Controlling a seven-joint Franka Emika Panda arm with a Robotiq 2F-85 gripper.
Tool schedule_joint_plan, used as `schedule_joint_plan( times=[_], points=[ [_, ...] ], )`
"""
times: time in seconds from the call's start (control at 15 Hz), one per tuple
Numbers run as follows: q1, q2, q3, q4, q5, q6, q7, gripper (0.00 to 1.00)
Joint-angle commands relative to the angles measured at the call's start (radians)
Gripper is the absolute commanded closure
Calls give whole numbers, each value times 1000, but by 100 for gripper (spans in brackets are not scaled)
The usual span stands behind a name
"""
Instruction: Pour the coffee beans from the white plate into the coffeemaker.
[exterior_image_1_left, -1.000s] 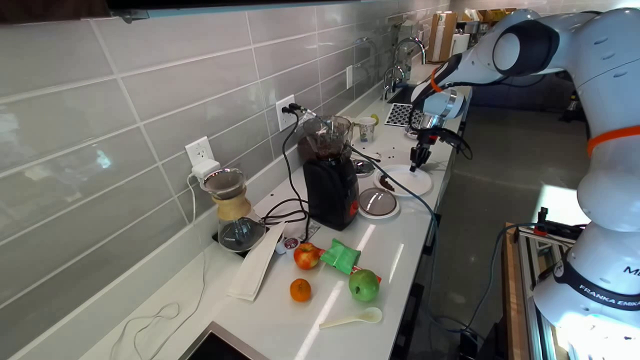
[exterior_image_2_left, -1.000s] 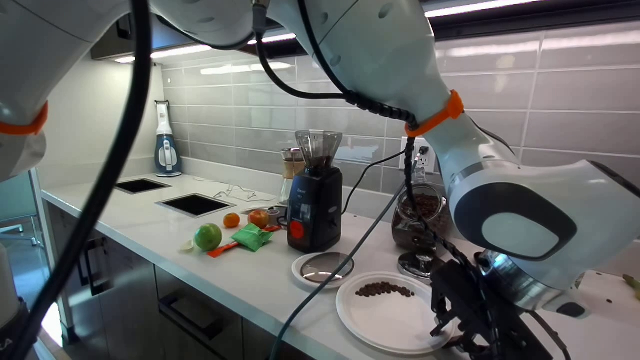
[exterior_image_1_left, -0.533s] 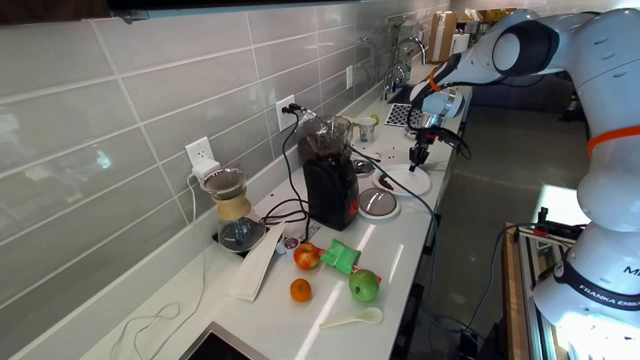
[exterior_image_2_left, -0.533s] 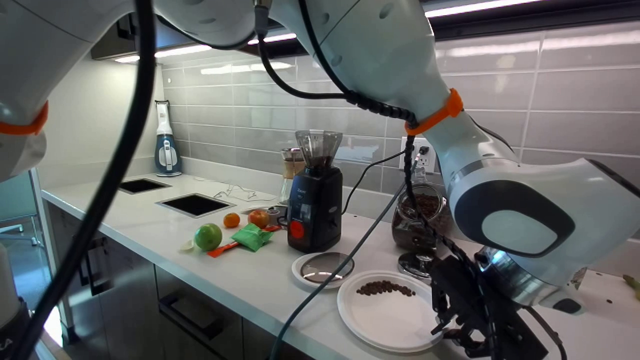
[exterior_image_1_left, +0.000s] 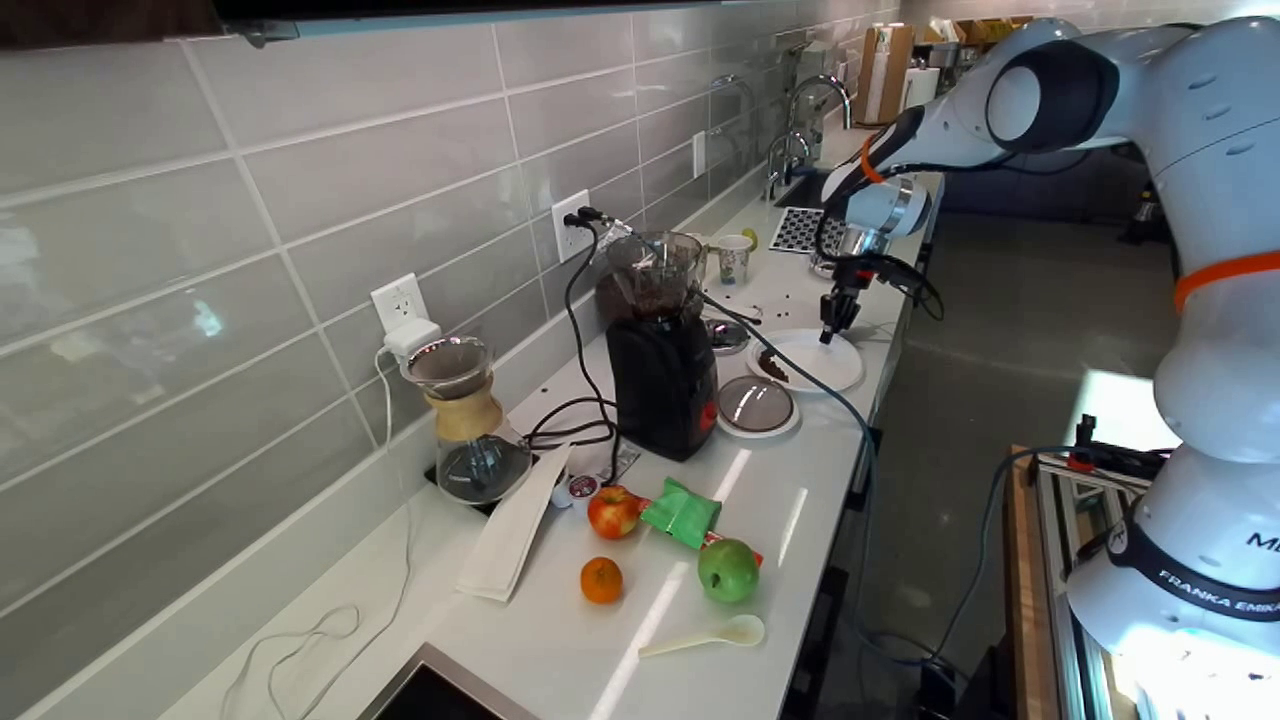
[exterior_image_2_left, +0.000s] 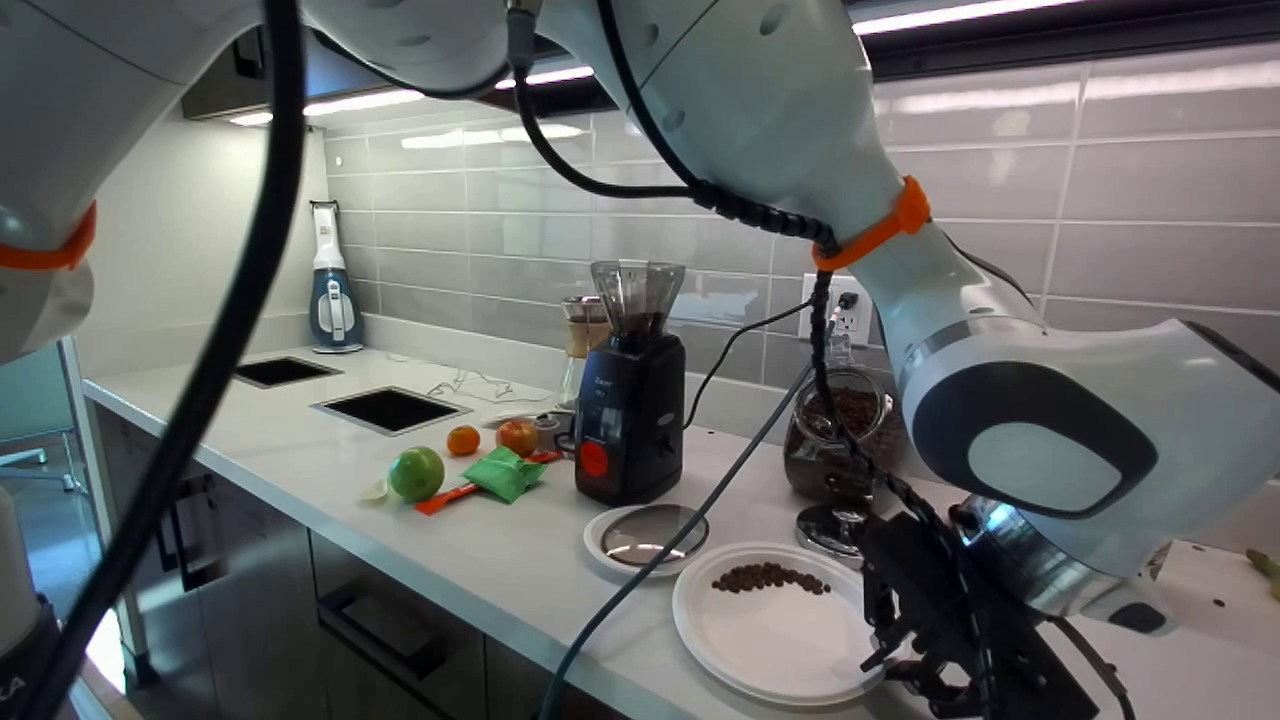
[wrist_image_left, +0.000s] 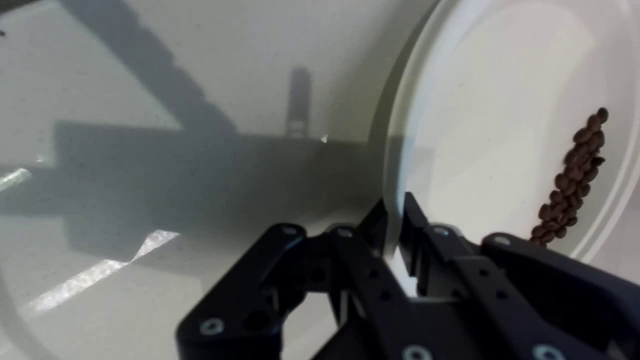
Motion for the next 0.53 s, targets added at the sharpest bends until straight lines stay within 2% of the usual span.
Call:
schedule_joint_plan(
  times=[0.0,0.47],
  points=[
    [-37,9,5,4,1,-43,-18,98],
    [-97,0,12,7,19,-64,-24,98]
  ],
)
